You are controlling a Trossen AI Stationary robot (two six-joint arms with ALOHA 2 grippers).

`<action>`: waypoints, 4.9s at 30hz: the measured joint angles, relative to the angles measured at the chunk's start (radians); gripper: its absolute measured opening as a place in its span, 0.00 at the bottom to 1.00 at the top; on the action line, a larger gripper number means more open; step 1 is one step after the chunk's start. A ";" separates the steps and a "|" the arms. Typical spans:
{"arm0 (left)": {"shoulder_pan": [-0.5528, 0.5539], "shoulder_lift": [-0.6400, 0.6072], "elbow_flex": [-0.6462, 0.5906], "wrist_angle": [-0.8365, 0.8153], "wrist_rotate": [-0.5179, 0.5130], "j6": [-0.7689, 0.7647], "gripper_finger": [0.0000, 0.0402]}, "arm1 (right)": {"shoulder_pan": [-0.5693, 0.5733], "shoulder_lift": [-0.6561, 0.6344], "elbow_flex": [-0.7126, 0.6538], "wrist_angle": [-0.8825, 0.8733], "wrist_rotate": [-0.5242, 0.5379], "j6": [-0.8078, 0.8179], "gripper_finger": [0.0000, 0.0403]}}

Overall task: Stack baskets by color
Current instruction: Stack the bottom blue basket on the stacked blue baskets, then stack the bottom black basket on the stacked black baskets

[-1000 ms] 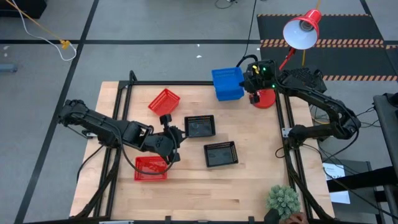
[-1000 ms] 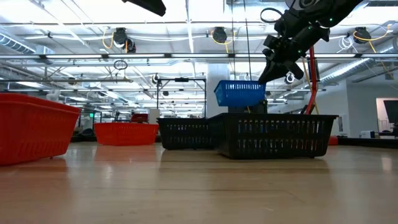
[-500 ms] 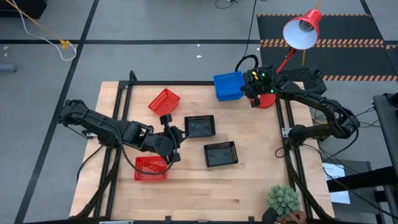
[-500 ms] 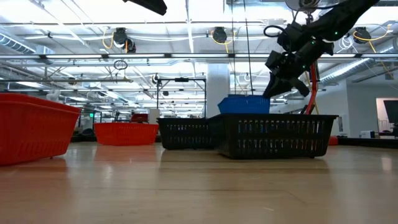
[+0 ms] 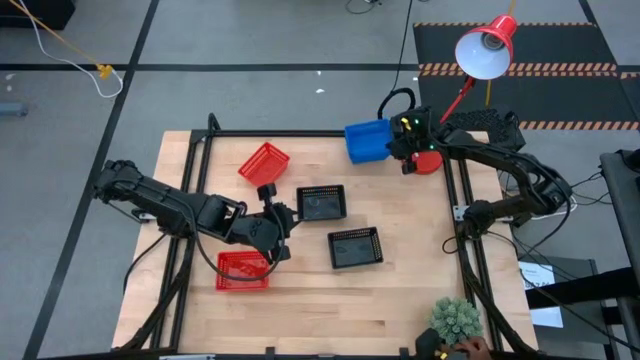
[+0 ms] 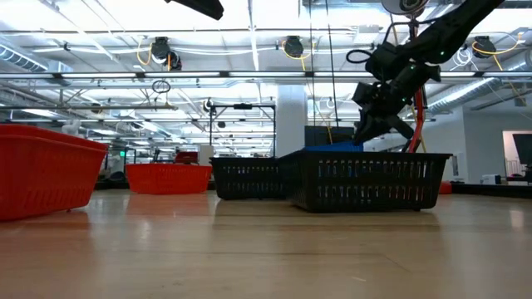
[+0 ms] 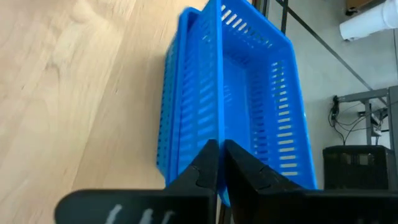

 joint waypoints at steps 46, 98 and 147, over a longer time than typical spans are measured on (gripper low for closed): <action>0.032 0.000 0.000 0.002 0.001 -0.023 0.23 | 0.345 0.268 0.207 -0.113 0.265 0.339 0.02; 0.032 0.089 0.000 0.167 0.148 0.045 0.23 | 0.932 -0.285 -0.006 -0.278 0.303 1.184 0.02; -0.014 0.733 0.214 0.427 0.239 -0.004 0.26 | 1.264 -0.390 -0.032 -0.285 0.393 1.326 0.02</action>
